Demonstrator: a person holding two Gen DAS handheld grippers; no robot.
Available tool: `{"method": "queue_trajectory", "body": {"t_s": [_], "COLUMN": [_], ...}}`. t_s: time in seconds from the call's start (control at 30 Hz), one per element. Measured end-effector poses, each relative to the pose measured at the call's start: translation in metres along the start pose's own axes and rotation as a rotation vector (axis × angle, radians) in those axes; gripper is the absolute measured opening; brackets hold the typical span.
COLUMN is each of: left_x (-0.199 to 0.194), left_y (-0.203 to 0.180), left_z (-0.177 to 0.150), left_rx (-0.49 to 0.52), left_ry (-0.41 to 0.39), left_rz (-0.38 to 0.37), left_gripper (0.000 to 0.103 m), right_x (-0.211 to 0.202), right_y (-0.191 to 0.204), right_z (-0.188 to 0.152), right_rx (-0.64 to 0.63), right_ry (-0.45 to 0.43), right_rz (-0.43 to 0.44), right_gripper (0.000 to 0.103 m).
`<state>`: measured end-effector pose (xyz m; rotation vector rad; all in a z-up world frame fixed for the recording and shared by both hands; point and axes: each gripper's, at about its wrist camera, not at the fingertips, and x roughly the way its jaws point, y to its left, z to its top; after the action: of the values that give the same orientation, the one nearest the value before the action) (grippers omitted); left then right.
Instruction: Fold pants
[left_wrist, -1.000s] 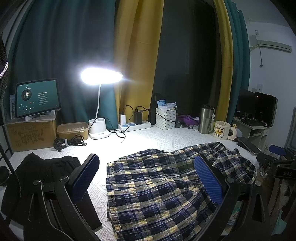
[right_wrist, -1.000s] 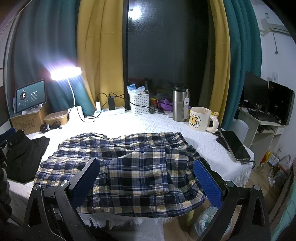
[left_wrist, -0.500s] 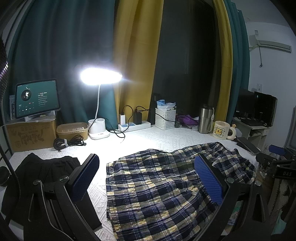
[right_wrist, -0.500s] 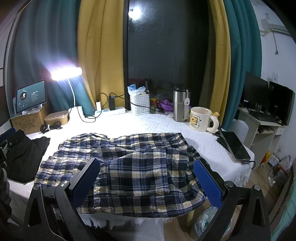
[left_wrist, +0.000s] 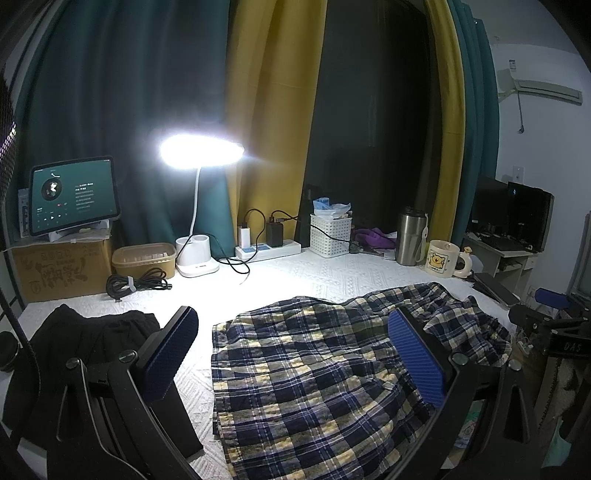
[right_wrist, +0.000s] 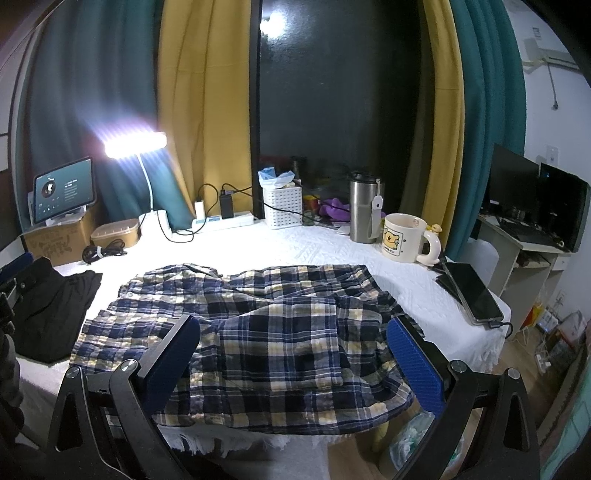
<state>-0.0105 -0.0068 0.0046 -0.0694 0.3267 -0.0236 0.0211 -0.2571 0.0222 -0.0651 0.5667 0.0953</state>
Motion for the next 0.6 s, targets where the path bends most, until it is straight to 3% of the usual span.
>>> {"method": "queue_trajectory", "body": {"t_s": [0.3,0.6], "left_x": [0.007,0.042], "left_y": [0.002,0.013], "left_z": [0.002,0.004], "left_rx": [0.003,-0.005], "left_ry": [0.017,0.08], "left_rz": [0.005,0.025], "left_gripper": [0.102,0.102], "right_x": [0.008,0.049], "right_y": [0.002,-0.005], "right_z": [0.003,0.011], "right_rx": [-0.008,-0.012], "right_ry": [0.011,0.061], "right_rz": [0.002,-0.006], "right_gripper": [0.102,0.102]}}
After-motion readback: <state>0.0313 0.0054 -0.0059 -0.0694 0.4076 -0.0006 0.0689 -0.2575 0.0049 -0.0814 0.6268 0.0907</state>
